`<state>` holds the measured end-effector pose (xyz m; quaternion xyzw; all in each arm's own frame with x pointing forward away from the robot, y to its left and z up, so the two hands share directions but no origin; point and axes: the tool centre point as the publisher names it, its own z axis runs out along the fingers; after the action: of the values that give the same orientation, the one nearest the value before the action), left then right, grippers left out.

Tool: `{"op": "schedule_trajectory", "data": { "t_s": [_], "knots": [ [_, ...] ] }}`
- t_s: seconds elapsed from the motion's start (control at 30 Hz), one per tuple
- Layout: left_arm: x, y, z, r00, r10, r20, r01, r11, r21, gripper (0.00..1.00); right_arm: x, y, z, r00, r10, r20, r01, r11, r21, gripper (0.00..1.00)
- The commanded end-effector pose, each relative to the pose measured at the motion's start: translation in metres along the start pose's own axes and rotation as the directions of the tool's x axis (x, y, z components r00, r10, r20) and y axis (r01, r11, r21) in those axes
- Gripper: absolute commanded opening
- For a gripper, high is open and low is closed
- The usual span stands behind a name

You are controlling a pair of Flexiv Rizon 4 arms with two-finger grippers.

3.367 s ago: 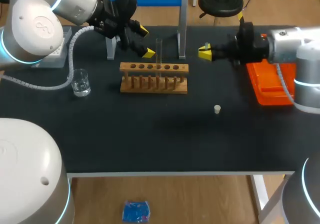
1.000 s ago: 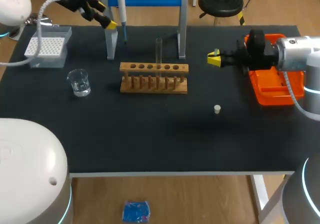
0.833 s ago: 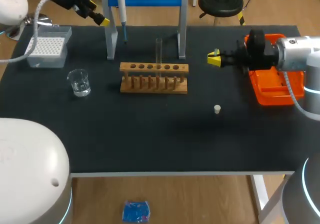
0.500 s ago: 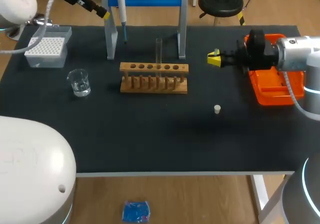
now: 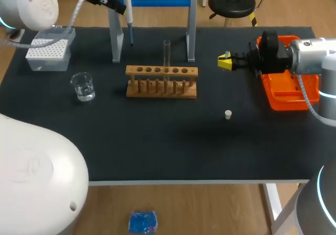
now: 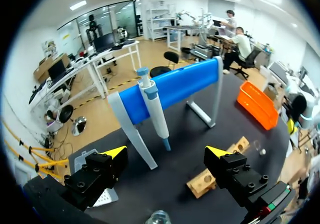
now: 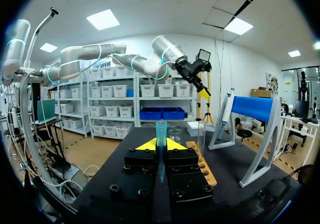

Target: Invert the test tube, pick up the pipette, mount the tip to pipette, aspirate from beaker and dispense into the tube, eject the tip, return the pipette, and cap with the stopper.

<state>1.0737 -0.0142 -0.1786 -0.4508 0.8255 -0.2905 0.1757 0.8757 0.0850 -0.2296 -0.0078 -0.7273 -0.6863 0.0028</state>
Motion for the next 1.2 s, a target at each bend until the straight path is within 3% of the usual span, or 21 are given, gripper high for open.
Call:
{"op": "schedule_trajectory", "data": {
  "t_s": [0.03,0.63,1.2],
  "knots": [
    [0.004,-0.005,0.007,0.997,-0.024,0.068,0.024,1.000,0.013,1.00,0.000,0.000,0.000,1.000,-0.001,0.001,0.001,1.000,0.002,0.00],
    [0.010,-0.016,0.026,0.973,-0.161,0.168,0.138,0.980,0.141,1.00,0.000,0.000,0.000,1.000,-0.001,0.001,0.001,1.000,0.002,0.00],
    [0.025,-0.031,0.043,0.923,-0.261,0.284,0.204,0.955,0.215,1.00,0.000,0.000,0.000,1.000,-0.001,0.001,0.001,1.000,0.002,0.00]
  ]
}}
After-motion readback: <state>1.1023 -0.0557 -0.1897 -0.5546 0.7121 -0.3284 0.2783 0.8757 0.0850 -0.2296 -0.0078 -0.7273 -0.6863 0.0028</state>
